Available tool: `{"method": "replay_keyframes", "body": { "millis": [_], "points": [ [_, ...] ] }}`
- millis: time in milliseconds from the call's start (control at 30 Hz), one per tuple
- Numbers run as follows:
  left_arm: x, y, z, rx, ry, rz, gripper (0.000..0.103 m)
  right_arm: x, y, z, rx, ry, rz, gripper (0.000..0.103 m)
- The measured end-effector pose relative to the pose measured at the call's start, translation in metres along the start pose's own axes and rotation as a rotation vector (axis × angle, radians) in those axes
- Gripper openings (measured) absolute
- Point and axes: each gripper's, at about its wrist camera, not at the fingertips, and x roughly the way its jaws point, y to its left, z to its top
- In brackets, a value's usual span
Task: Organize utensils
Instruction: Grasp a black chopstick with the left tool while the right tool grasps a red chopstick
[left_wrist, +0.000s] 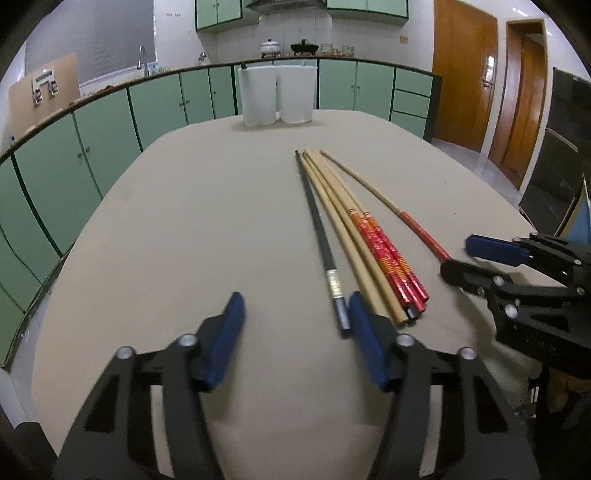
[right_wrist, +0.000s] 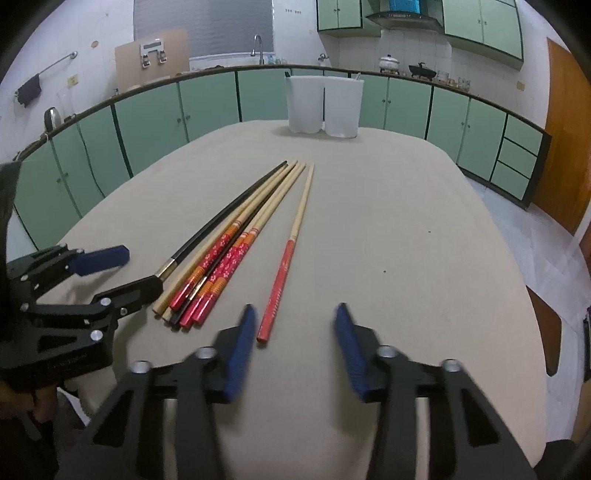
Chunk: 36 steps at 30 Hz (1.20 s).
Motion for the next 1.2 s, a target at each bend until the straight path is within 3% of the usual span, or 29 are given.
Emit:
{"method": "replay_keyframes", "body": {
  "millis": [67,133,200,233,400,533,567,600,667,767,833,900,1033,1200],
  "points": [
    [-0.001,-0.003,-0.001,0.006,-0.019,-0.014,0.033,0.000,0.002,0.000,-0.001,-0.005,-0.004,0.016],
    [-0.002,-0.004,-0.002,-0.008,-0.028,-0.022,0.019,-0.001,0.002,0.000,-0.003,-0.008,-0.011,0.007],
    [-0.001,-0.002,-0.002,-0.028,-0.031,-0.014,0.007,-0.001,-0.001,-0.001,0.015,-0.011,-0.021,0.007],
    [0.000,0.000,-0.002,-0.037,-0.031,-0.005,0.006,-0.002,-0.004,-0.001,0.028,-0.013,-0.031,0.006],
    [-0.001,0.017,-0.002,-0.139,-0.037,0.048,0.006,-0.003,-0.021,-0.002,0.115,-0.011,-0.057,0.006],
    [-0.003,0.024,-0.002,-0.156,-0.030,0.054,0.010,-0.005,-0.021,-0.003,0.120,-0.013,-0.042,0.007],
    [-0.004,0.024,-0.003,-0.154,-0.025,0.053,0.019,-0.006,-0.022,-0.003,0.122,-0.013,-0.034,0.008],
    [-0.005,0.024,-0.003,-0.150,-0.023,0.052,0.036,-0.007,-0.022,-0.004,0.128,-0.013,-0.027,0.009],
    [-0.007,0.024,-0.005,-0.141,-0.023,0.050,0.045,-0.009,-0.023,-0.005,0.129,-0.010,-0.025,0.011],
    [-0.006,0.023,-0.005,-0.119,-0.022,0.049,0.043,-0.008,-0.023,-0.007,0.124,-0.008,-0.026,0.012],
    [-0.005,0.023,-0.004,-0.119,-0.022,0.040,0.031,-0.006,-0.022,-0.005,0.117,-0.004,-0.026,0.011],
    [-0.005,0.024,-0.002,-0.122,-0.013,0.023,0.006,-0.006,-0.021,-0.003,0.109,0.003,-0.022,0.006],
    [-0.012,0.026,0.002,-0.151,0.019,-0.028,0.006,-0.016,-0.021,0.003,0.125,0.006,0.002,0.006],
    [-0.039,0.028,0.017,-0.190,0.013,-0.044,0.006,-0.053,-0.020,0.020,0.131,-0.059,0.022,0.006]
  ]
}}
